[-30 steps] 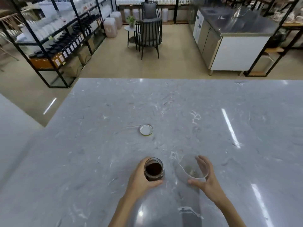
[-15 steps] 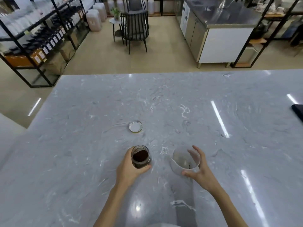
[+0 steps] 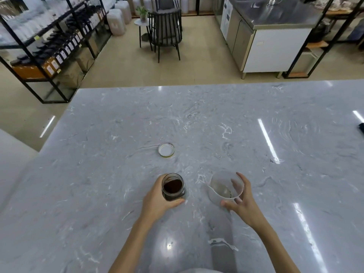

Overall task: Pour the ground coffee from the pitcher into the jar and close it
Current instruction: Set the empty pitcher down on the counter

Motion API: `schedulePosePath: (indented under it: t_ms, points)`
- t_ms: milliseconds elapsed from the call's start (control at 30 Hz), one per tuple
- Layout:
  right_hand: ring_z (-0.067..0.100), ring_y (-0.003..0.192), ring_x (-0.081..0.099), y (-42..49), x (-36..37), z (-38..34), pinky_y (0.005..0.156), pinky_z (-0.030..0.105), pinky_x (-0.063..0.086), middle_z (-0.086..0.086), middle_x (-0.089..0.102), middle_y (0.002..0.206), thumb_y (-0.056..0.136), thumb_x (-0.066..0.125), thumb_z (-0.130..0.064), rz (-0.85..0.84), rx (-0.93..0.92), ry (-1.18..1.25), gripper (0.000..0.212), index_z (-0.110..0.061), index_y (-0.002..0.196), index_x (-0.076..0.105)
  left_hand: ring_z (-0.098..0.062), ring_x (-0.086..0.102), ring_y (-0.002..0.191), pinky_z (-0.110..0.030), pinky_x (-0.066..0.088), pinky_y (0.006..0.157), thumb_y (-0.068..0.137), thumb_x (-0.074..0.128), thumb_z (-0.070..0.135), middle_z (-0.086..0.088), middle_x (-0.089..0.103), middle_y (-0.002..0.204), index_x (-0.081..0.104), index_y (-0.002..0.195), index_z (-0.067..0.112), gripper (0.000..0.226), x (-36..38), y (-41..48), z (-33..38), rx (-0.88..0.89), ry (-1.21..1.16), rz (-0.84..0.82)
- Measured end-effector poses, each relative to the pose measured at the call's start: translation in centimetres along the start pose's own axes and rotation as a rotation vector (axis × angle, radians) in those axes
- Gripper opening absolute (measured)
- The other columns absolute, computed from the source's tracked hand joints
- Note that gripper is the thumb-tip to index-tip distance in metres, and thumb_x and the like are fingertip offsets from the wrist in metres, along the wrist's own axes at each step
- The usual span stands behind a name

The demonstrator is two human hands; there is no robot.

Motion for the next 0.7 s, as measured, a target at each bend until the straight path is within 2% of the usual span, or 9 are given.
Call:
schedulePosePath:
  t_ms: [67,167,233,300,400,467,600,700]
  points:
    - [0.012,0.136,0.043,-0.1,0.3,-0.2,0.094,0.019,0.051,-0.003,0.031,0.153,0.071,0.085,-0.010,-0.002,0.008,0.020,0.109,-0.051,0.145,0.017,0.016,0.057,0.107,-0.017,0.044,0.082,0.051,0.094,0.059,0.038,0.060,0.119,0.047,0.121,0.054,0.085,0.0,-0.1,0.0,-0.005,0.002,0.001]
    - [0.001,0.129,0.045,-0.4,0.2,-0.4,0.094,0.015,0.049,-0.010,0.031,0.151,0.066,0.086,-0.020,-0.026,0.029,0.021,0.116,-0.053,0.147,0.010,0.018,0.055,0.106,-0.014,0.043,0.081,0.050,0.093,0.062,0.041,0.058,0.118,0.044,0.120,0.058,0.085,0.0,-0.1,0.1,-0.010,0.012,-0.004]
    - [-0.002,0.128,0.044,-0.6,0.0,-0.4,0.092,0.011,0.048,-0.011,0.034,0.149,0.073,0.083,-0.009,-0.044,0.034,0.018,0.112,-0.052,0.147,0.010,0.019,0.054,0.107,-0.014,0.042,0.081,0.050,0.092,0.064,0.042,0.057,0.119,0.043,0.119,0.059,0.085,-0.1,-0.2,0.2,-0.014,0.018,-0.005]
    - [0.003,0.132,0.045,-1.0,-0.2,-0.4,0.090,0.009,0.048,-0.011,0.039,0.147,0.081,0.074,0.002,-0.052,0.039,-0.010,0.105,-0.051,0.147,0.013,0.017,0.055,0.108,-0.015,0.043,0.082,0.049,0.092,0.065,0.041,0.057,0.119,0.043,0.119,0.059,0.085,-0.1,-0.2,0.2,-0.022,0.018,-0.002]
    - [-0.005,0.120,0.056,-1.9,-0.6,-0.8,0.082,0.012,0.051,-0.013,0.057,0.134,0.088,0.067,0.004,-0.016,0.060,-0.087,0.099,-0.053,0.147,0.012,0.019,0.054,0.107,-0.014,0.042,0.081,0.049,0.091,0.066,0.043,0.056,0.118,0.041,0.118,0.061,0.085,0.0,-0.2,0.2,-0.027,0.021,0.002]
    - [-0.011,0.114,0.057,-2.4,-0.6,-1.1,0.078,0.010,0.051,-0.012,0.059,0.134,0.088,0.067,0.003,0.033,0.064,-0.131,0.096,-0.048,0.150,0.015,0.019,0.054,0.107,-0.015,0.042,0.080,0.048,0.091,0.067,0.042,0.057,0.118,0.042,0.119,0.060,0.087,0.1,-0.1,0.1,-0.026,0.019,0.004]
    - [0.012,0.128,0.054,-3.0,0.1,-1.2,0.084,0.015,0.054,-0.004,0.057,0.139,0.089,0.065,0.003,0.111,0.083,-0.056,0.091,-0.039,0.154,0.017,0.019,0.055,0.107,-0.015,0.042,0.079,0.046,0.089,0.072,0.041,0.058,0.119,0.043,0.121,0.058,0.089,0.1,0.0,-0.2,-0.024,0.025,0.007]
    - [0.016,0.131,0.052,-3.4,0.5,-1.6,0.083,0.014,0.053,-0.003,0.052,0.144,0.091,0.061,0.005,0.086,0.104,0.056,0.095,-0.041,0.154,0.008,0.019,0.054,0.106,-0.016,0.043,0.079,0.046,0.089,0.073,0.041,0.058,0.119,0.043,0.122,0.057,0.090,0.1,0.0,-0.3,-0.021,0.022,0.006]
Point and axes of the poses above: each hand's wrist, its own y-axis towards the middle knuckle, its own x-axis out of the palm, z = x × y, the point moved 2 cm from there along y, towards the middle knuckle
